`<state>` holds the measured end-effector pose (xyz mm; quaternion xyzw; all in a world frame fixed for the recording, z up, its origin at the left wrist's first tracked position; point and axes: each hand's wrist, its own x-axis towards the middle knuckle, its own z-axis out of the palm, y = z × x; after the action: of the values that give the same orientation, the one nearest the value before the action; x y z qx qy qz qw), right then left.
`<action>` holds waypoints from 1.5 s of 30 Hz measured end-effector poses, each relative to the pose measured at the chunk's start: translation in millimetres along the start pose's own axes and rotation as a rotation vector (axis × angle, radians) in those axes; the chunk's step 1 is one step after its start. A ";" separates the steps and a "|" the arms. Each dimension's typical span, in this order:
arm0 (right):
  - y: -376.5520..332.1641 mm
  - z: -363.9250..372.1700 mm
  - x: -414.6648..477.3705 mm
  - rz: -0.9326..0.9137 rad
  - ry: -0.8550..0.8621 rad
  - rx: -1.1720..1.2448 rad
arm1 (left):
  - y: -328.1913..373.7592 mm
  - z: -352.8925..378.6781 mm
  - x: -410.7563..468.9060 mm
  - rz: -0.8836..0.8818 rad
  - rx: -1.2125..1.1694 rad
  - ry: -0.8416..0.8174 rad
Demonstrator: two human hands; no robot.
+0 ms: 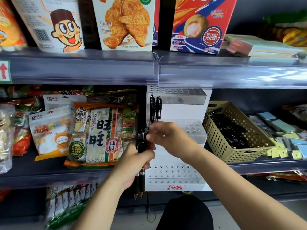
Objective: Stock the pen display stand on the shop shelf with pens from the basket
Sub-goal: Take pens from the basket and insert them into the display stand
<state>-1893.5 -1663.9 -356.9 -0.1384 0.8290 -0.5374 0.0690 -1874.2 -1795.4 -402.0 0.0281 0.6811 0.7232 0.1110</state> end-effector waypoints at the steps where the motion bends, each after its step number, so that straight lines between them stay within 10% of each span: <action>1: -1.1 -1.4 -2.1 0.004 -0.032 0.052 | 0.3 0.8 -0.5 0.001 -0.002 -0.009; 8: 6.3 -3.0 -0.6 0.108 0.111 0.381 | 6.3 3.0 2.5 0.051 -0.189 -0.009; 25: 4.8 -19.8 -6.5 0.167 0.392 0.553 | -0.9 1.4 4.7 0.143 0.314 -0.005; 31: -0.1 -26.1 -8.9 0.115 0.248 0.506 | -0.2 -1.2 4.4 0.143 0.313 0.008; 38: -12.6 -52.9 6.1 -0.068 0.600 0.491 | -5.0 -12.3 13.7 0.213 0.326 0.321; 45: -14.4 -36.1 21.9 -0.127 0.583 0.177 | -19.6 -13.5 35.3 0.225 0.411 0.379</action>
<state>-1921.5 -1644.6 -328.1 -0.0234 0.7536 -0.6278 -0.1935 -1908.7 -1800.7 -426.3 -0.0104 0.8145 0.5702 -0.1070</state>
